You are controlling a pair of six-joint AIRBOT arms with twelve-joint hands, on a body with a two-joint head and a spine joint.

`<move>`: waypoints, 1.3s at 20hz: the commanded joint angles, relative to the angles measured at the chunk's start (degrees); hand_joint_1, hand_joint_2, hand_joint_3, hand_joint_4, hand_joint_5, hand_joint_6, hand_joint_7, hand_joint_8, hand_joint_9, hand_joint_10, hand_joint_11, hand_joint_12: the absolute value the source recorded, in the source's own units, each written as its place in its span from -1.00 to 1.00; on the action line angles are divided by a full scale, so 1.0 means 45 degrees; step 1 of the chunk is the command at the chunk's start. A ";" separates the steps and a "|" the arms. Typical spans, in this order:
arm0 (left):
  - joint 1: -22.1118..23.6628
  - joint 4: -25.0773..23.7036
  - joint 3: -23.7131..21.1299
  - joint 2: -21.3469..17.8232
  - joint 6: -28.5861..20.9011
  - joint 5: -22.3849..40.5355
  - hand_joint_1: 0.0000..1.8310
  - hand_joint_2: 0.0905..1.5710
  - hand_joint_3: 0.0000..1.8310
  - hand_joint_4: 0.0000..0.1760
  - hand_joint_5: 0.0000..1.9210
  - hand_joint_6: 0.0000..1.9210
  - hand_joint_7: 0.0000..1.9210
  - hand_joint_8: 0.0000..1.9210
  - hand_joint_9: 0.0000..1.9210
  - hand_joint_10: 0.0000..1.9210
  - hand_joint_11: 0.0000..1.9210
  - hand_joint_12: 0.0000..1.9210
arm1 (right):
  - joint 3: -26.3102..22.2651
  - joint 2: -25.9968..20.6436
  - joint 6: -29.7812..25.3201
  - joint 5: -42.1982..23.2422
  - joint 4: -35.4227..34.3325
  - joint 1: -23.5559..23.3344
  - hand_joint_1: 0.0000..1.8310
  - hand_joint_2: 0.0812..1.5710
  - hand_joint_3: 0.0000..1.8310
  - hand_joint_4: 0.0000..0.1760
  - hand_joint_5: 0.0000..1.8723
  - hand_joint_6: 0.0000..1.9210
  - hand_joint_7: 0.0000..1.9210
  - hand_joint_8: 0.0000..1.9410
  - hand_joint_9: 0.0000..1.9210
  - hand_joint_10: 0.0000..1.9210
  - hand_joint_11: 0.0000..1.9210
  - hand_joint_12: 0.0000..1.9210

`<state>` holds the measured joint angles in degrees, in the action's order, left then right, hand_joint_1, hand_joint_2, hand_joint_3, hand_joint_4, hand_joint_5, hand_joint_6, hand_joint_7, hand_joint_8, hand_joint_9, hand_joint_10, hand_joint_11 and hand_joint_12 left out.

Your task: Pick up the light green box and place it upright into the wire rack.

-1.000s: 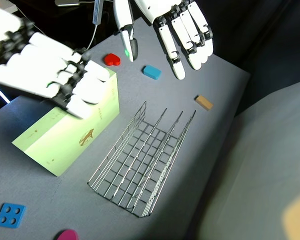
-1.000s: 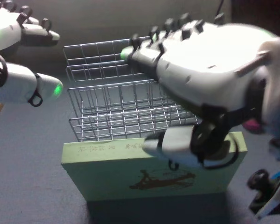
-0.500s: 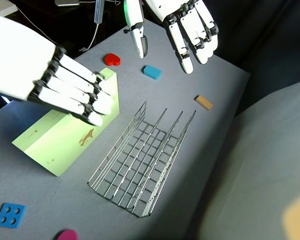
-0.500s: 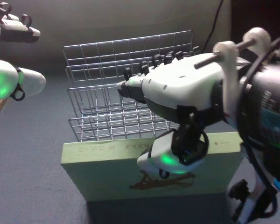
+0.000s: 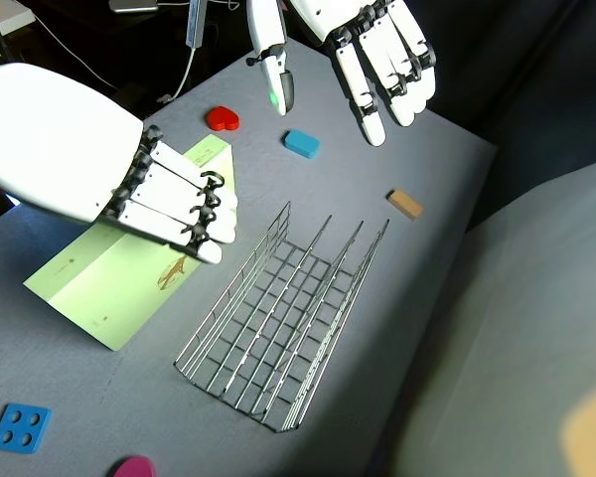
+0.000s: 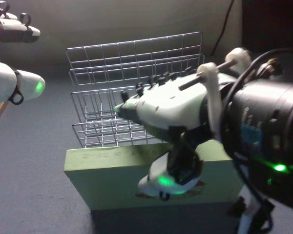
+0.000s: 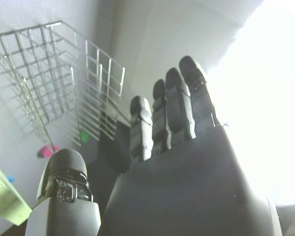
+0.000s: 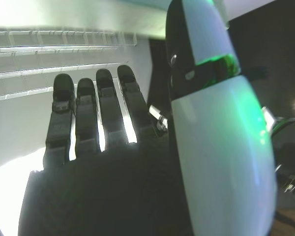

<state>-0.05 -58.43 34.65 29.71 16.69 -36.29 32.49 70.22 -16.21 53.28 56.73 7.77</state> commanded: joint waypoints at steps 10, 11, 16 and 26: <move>0.0147 -0.0730 0.0054 -0.0049 0.0093 0.0563 -0.93 0.54 -1.00 0.28 -0.81 -1.00 -0.85 -1.00 -0.85 -1.00 -1.00 -0.50 | 0.0525 0.0578 -0.0068 -0.0310 0.0896 0.0233 -0.04 0.32 -1.00 -0.92 -0.88 -1.00 -0.92 -0.99 -0.99 -1.00 -1.00 -0.70; 0.0139 -0.0708 0.0061 -0.0050 0.0093 0.0563 -0.93 0.55 -1.00 0.28 -0.81 -1.00 -0.85 -1.00 -0.85 -1.00 -1.00 -0.49 | 0.0525 0.0579 -0.0068 -0.0306 0.0896 0.0295 -0.04 0.32 -1.00 -0.94 -0.88 -1.00 -0.91 -0.99 -0.99 -1.00 -1.00 -0.70; 0.0120 -0.0693 0.0066 -0.0201 0.0097 0.0684 -0.94 0.55 -1.00 0.28 -0.81 -1.00 -0.84 -1.00 -0.85 -1.00 -1.00 -0.49 | 0.0528 0.0568 -0.0036 -0.0278 0.0899 0.0363 0.00 0.35 -1.00 -1.00 -0.85 -0.99 -0.87 -0.99 -0.87 -0.98 -1.00 -0.38; 0.0111 -0.0693 0.0047 -0.0261 0.0482 0.0721 -0.94 0.55 -1.00 0.26 -0.80 -1.00 -0.84 -1.00 -0.84 -1.00 -1.00 -0.50 | 0.0528 0.0434 0.0062 -0.0251 0.0913 0.0421 0.40 0.42 -0.97 -1.00 -0.13 -0.97 -0.08 -0.05 -0.08 -0.79 -0.41 0.38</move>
<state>-0.05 -58.00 34.87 28.67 18.44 -35.53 34.81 72.20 -15.99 53.76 57.21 10.02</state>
